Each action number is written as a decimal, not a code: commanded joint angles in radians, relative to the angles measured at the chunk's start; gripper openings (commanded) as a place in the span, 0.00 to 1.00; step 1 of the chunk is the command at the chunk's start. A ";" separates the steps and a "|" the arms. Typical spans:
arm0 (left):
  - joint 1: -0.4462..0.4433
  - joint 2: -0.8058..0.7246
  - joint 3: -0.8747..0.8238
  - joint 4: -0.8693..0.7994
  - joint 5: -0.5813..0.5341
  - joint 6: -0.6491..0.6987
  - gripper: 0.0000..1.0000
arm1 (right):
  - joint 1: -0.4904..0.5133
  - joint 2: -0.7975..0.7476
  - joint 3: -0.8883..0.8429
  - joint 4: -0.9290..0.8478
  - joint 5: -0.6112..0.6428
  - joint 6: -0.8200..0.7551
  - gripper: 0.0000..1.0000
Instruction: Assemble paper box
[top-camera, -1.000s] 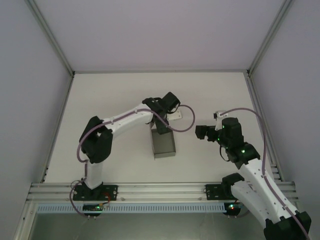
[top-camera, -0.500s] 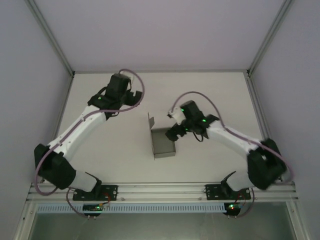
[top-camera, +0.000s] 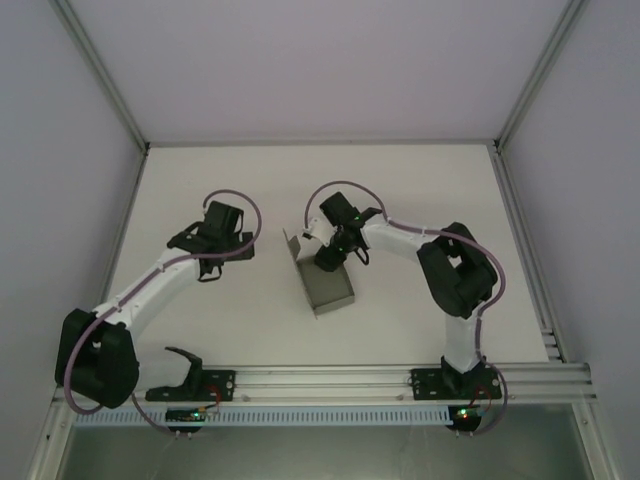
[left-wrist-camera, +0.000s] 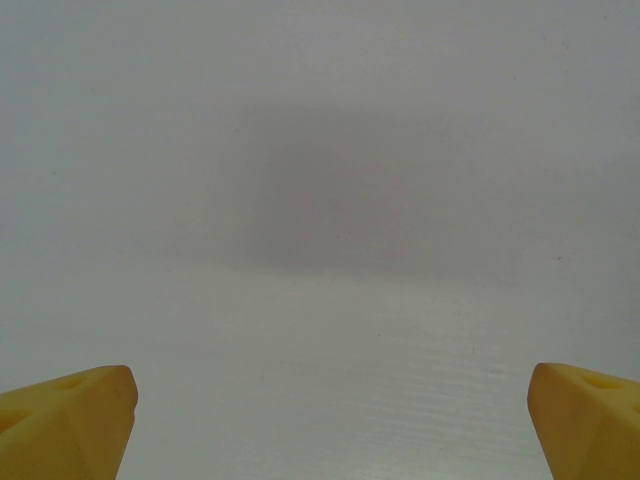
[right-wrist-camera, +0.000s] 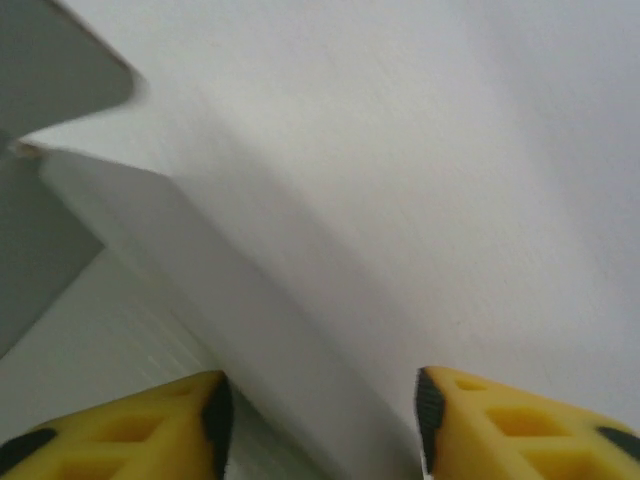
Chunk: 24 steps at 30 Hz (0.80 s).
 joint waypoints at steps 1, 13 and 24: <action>0.003 0.008 0.043 -0.004 -0.018 -0.037 1.00 | 0.008 -0.034 -0.019 0.067 0.167 0.242 0.33; 0.003 0.114 0.105 0.007 -0.020 -0.038 0.99 | 0.085 -0.098 -0.087 -0.232 0.518 0.939 0.20; 0.002 0.093 0.077 0.112 0.064 0.057 1.00 | 0.204 -0.093 -0.102 -0.373 0.528 1.250 0.34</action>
